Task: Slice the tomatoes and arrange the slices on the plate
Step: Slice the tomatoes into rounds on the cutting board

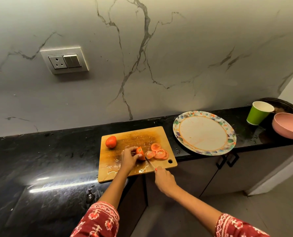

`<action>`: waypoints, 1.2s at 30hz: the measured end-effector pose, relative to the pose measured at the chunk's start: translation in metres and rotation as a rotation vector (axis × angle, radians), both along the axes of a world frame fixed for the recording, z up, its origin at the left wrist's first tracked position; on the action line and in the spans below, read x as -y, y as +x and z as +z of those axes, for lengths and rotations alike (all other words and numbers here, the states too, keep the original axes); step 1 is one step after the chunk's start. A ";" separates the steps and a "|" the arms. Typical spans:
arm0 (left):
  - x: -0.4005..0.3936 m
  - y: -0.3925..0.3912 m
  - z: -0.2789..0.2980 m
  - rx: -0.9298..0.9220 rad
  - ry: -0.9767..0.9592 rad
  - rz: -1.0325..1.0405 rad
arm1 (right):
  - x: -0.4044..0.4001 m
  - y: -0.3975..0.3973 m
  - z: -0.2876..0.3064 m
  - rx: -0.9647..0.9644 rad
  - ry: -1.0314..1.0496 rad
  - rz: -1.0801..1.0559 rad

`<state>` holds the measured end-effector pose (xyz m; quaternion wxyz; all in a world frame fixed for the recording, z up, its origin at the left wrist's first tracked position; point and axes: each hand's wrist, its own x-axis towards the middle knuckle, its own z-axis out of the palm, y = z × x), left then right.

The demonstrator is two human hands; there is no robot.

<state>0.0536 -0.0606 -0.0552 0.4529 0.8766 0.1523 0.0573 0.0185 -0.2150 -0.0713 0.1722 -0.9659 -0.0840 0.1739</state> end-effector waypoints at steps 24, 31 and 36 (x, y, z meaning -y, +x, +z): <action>0.009 -0.001 0.002 0.052 0.045 -0.006 | -0.012 0.022 0.030 -0.038 0.313 -0.099; 0.006 0.009 -0.001 0.016 0.100 -0.081 | -0.007 0.024 0.026 -0.013 0.285 -0.071; 0.010 0.014 -0.004 -0.012 0.119 -0.137 | -0.005 0.026 0.025 -0.039 0.286 -0.078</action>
